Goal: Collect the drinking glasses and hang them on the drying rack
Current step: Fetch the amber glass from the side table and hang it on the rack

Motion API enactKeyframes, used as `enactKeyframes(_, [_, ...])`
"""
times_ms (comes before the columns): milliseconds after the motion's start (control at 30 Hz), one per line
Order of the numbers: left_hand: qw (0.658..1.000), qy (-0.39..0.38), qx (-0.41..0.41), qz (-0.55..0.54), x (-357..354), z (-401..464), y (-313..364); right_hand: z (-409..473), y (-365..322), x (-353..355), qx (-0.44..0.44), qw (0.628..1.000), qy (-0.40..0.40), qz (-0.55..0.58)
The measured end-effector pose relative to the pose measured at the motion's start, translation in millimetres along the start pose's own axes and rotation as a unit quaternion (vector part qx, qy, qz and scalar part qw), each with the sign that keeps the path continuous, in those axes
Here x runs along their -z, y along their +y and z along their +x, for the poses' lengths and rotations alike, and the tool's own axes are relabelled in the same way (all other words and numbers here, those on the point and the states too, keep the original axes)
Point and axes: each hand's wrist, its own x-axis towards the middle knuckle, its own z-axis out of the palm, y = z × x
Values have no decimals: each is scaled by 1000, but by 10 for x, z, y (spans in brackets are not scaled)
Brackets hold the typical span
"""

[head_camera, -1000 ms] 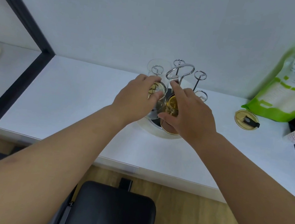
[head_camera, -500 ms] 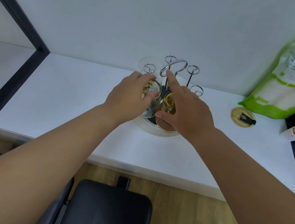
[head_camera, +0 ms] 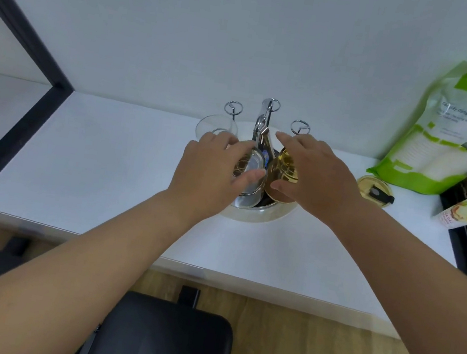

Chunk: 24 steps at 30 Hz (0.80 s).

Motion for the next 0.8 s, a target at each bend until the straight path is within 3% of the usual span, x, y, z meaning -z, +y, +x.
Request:
enactKeyframes(133, [1000, 24, -12, 10, 0, 14, 28, 48, 51, 40, -1, 1000, -4, -4])
enactKeyframes(300, [997, 46, 0, -55, 58, 79, -142, 72, 84, 101, -7, 1000, -10, 4])
enactKeyframes(533, [985, -106, 28, -131, 190, 175, -256, 26, 63, 91, -46, 999, -1, 28])
enactKeyframes(800, [989, -88, 13, -118, 115, 194, -290, -104, -96, 3, -64, 996, -10, 57])
